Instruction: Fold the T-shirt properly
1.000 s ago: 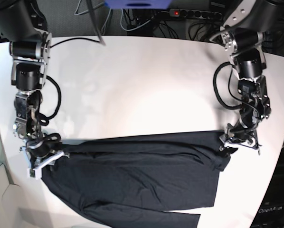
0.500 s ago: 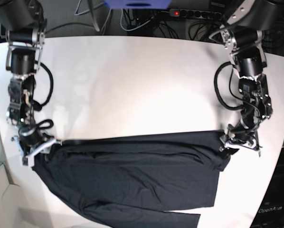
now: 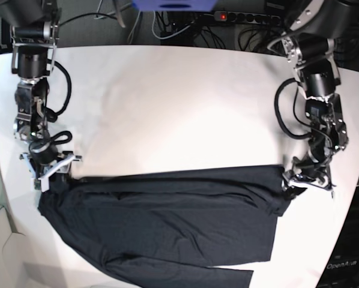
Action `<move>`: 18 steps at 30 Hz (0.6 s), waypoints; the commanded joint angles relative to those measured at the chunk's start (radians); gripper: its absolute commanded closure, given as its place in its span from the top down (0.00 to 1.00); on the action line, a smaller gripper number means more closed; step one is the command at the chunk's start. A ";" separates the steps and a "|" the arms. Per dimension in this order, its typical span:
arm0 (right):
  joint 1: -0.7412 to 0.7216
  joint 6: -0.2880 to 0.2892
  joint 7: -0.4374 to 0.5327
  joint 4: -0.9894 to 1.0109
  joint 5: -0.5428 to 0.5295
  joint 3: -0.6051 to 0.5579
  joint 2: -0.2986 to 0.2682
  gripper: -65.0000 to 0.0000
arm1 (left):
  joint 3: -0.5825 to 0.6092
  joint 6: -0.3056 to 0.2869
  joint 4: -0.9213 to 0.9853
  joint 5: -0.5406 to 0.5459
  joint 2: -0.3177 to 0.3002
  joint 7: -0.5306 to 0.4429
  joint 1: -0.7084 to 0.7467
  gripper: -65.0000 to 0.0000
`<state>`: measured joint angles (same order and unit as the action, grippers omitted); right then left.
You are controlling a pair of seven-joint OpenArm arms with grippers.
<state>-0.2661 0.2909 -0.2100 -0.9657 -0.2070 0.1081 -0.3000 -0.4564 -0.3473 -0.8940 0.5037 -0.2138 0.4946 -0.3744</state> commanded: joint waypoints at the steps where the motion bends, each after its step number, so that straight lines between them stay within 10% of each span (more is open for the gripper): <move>1: -0.031 -0.003 0.025 0.003 -0.004 0.003 -0.015 0.45 | -0.002 -0.014 -0.021 0.016 -0.011 -0.020 -0.027 0.49; 18: -0.048 -0.003 0.111 0.070 -0.002 -0.002 -0.017 0.36 | -0.002 -0.014 -0.021 0.014 -0.011 -0.021 -0.027 0.49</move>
<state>-0.2893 0.2909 -0.1287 -0.8822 -0.2058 0.1036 -0.3019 -0.4561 -0.3477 -0.8940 0.5056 -0.2131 0.4965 -0.3744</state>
